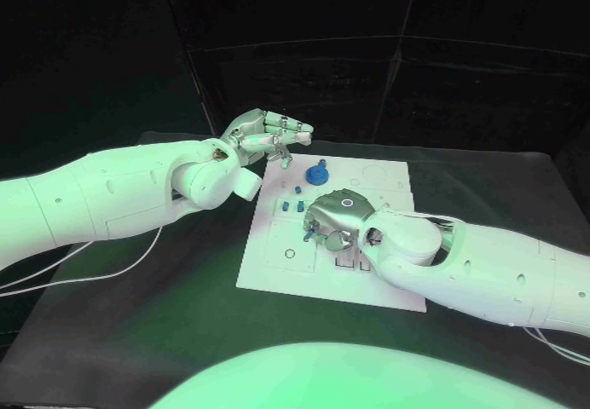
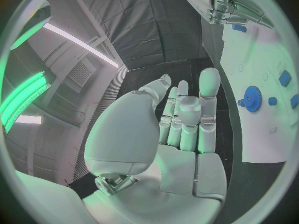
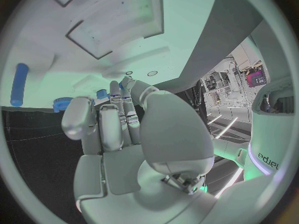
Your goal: Assemble the parts on the task board
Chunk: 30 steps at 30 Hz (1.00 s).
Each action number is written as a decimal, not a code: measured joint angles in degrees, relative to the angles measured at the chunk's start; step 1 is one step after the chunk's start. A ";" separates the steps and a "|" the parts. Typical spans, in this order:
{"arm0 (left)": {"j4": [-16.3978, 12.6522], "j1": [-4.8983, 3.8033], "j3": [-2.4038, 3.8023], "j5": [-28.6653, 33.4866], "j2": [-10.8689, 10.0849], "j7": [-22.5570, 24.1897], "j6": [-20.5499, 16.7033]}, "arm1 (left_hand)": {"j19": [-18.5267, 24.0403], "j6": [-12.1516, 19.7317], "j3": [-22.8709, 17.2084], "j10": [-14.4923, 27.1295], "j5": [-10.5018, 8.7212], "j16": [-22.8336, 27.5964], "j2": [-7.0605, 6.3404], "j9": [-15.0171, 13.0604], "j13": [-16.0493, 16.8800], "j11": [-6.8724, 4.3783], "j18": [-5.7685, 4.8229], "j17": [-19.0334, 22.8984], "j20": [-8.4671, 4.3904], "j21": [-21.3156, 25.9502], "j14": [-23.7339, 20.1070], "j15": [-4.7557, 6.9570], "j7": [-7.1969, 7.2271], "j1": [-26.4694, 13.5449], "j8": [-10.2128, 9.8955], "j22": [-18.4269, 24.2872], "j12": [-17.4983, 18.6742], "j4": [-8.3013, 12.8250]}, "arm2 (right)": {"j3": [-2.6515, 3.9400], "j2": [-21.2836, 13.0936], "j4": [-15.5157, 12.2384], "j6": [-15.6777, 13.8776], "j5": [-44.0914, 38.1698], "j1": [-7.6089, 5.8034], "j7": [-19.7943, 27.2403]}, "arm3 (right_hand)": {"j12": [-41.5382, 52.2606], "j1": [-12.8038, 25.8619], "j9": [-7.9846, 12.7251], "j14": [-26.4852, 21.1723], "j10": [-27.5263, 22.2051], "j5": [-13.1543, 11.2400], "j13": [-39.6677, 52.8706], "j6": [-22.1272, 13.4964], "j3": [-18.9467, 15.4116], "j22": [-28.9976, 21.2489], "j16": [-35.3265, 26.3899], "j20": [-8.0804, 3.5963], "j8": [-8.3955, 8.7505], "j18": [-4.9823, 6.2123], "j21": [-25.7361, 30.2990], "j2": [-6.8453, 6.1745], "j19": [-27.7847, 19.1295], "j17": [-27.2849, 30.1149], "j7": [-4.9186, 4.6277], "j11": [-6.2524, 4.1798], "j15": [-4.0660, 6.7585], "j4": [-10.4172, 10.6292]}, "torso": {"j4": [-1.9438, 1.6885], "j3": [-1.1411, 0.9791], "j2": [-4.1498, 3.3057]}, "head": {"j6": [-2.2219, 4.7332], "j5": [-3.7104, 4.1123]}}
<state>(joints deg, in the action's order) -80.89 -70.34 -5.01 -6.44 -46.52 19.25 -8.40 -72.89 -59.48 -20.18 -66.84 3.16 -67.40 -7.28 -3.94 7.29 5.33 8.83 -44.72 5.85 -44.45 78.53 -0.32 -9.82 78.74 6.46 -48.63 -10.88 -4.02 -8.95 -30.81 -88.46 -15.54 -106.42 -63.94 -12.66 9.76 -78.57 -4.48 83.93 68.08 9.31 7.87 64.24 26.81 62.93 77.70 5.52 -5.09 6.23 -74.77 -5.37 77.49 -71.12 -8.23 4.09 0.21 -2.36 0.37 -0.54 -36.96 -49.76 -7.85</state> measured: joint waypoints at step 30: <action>0.00 0.00 0.00 0.00 -0.02 -0.13 0.13 | 0.00 0.21 0.00 0.00 0.00 0.00 0.00 0.00 -0.01 0.00 0.00 -0.01 0.00 0.35 0.00 0.00 0.21 0.00 0.00 0.06 0.00 0.00 | 0.01 0.64 -0.06 3.11 -1.97 -0.01 -1.72 | 0.00 0.10 0.01 0.00 -0.01 0.00 -0.04 -0.01 -0.14 0.14 0.00 -0.21 0.00 0.00 -0.22 -0.11 0.21 0.17 0.00 0.00 0.00 0.15 | 0.00 -0.03 0.01 | -0.25 -0.19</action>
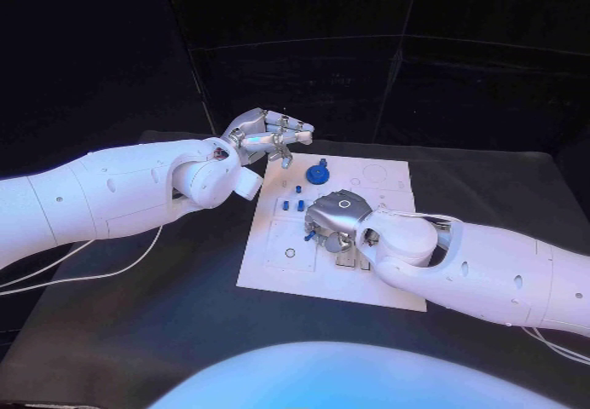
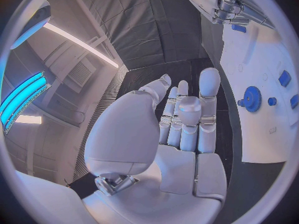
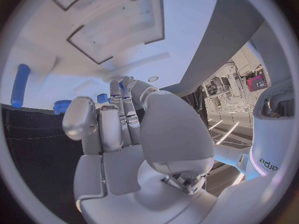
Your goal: Assemble the parts on the task board
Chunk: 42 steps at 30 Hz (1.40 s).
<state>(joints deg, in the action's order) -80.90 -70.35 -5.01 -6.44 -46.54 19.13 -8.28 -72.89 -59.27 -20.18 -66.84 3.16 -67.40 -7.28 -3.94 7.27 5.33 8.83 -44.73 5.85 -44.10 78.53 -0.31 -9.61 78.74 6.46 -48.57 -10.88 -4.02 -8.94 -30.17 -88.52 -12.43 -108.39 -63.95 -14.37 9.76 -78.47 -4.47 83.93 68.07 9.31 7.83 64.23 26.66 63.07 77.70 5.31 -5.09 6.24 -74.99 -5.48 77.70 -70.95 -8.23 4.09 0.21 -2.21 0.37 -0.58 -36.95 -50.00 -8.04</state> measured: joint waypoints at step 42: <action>0.01 0.00 0.00 0.00 0.01 -0.37 0.23 | 0.00 0.00 0.00 0.00 0.00 0.00 0.00 0.04 0.03 0.00 0.00 -0.01 0.00 0.00 0.00 0.00 0.00 0.00 0.00 -0.01 0.00 0.00 | 0.05 0.57 -0.34 0.08 1.33 -0.08 0.54 | -0.25 0.22 -0.05 0.00 -0.01 0.00 -0.04 0.00 -0.15 0.15 -0.22 0.00 0.00 0.00 0.00 0.22 0.00 0.11 0.00 0.01 0.00 0.15 | 0.02 0.01 0.00 | -0.01 -0.14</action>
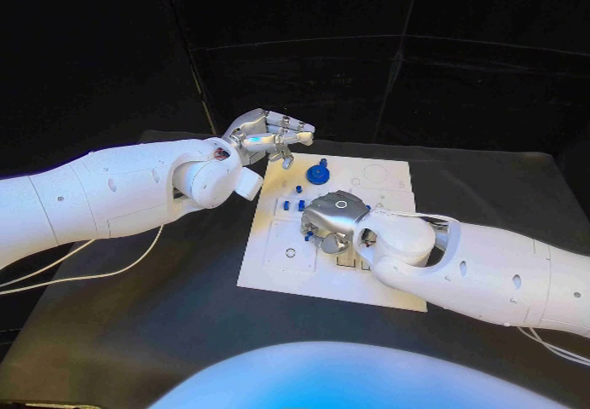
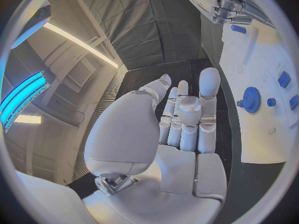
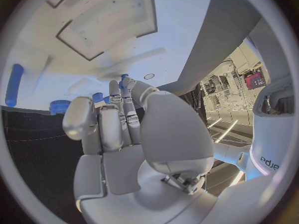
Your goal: Assemble the parts on the task board
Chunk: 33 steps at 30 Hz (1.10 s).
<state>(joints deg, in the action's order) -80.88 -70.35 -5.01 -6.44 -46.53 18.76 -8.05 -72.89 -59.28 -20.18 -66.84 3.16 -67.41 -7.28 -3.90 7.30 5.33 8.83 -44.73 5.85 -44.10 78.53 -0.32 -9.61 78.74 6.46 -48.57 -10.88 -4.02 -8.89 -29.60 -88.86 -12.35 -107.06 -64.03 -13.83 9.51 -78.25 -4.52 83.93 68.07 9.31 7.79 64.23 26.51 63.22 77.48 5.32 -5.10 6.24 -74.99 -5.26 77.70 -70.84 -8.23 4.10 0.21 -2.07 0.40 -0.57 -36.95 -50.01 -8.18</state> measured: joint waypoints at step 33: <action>-0.25 -0.02 0.00 0.00 -0.10 -0.40 0.12 | 0.00 0.21 0.32 0.00 0.00 0.00 0.00 -0.01 -0.02 0.00 0.00 0.10 0.00 0.00 0.00 0.00 -0.21 0.00 0.00 -0.01 -0.22 0.00 | -0.04 0.95 1.31 0.39 1.72 0.06 0.69 | -0.71 0.53 0.19 0.00 -0.33 -0.52 -0.47 -0.21 -0.31 -0.34 0.00 0.00 0.66 0.00 0.00 -0.53 0.00 -0.03 -0.20 0.33 0.00 0.31 | -0.03 0.03 -0.02 | 0.00 -0.08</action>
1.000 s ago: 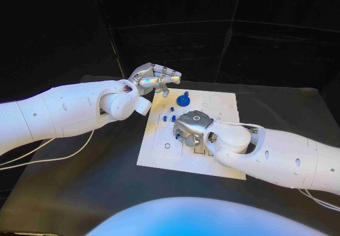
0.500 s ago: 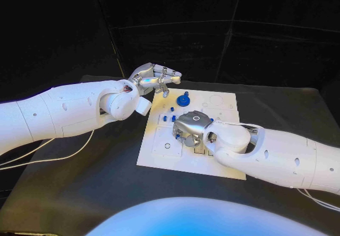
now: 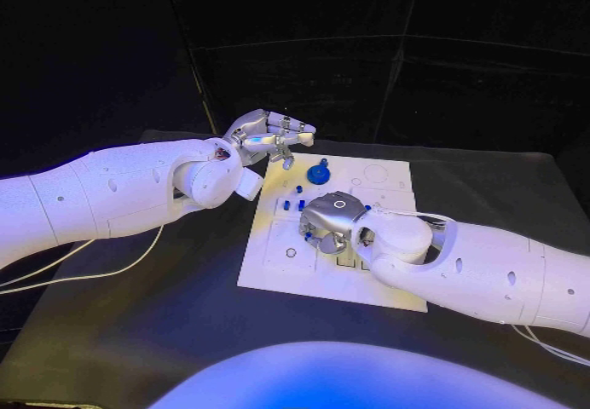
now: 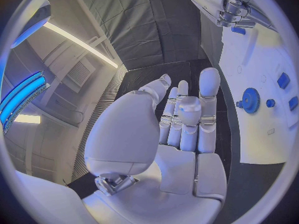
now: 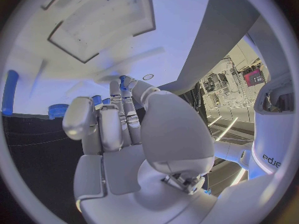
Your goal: Assemble the parts on the task board
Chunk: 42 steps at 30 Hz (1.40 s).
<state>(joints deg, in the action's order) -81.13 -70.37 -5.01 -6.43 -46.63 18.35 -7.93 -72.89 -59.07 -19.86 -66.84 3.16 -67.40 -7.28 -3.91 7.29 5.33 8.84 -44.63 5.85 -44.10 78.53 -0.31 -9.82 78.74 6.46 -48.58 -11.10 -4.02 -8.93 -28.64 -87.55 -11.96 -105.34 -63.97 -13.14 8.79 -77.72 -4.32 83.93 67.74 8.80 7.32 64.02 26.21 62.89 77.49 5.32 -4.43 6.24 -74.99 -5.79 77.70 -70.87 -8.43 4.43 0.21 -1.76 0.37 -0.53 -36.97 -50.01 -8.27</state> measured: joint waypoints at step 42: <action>0.12 -0.03 -0.01 0.00 -0.28 -0.53 0.31 | 0.00 0.00 0.00 0.41 0.00 0.00 0.00 -0.01 0.03 0.00 0.00 0.06 0.00 0.00 0.00 0.00 0.00 0.00 0.00 0.12 0.00 0.00 | -0.01 -8.03 -6.07 -8.16 3.57 -0.10 1.80 | -0.47 2.17 0.45 0.11 -8.68 1.86 -2.82 -7.15 -6.30 -6.54 -3.32 1.84 0.83 0.00 4.66 -2.17 -3.02 4.89 -1.64 1.90 -1.34 2.62 | 0.10 -0.03 0.12 | 0.00 0.27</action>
<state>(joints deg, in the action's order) -81.01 -70.40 -5.02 -6.43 -46.90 17.82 -7.62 -72.89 -59.07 -19.87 -66.43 3.16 -67.40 -7.28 -3.92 7.32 5.33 8.83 -44.57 5.85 -44.10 78.53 -0.32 -9.82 78.74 6.46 -48.46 -11.10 -4.02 -8.94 -36.67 -93.62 -20.12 -101.77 -64.07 -11.35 8.32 -75.55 -3.87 84.04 59.06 10.66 4.51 56.87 19.91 56.35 74.17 7.15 -3.60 6.24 -70.33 -7.96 74.68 -65.98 -10.07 6.33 -1.13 0.86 0.47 -0.57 -36.85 -50.01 -8.00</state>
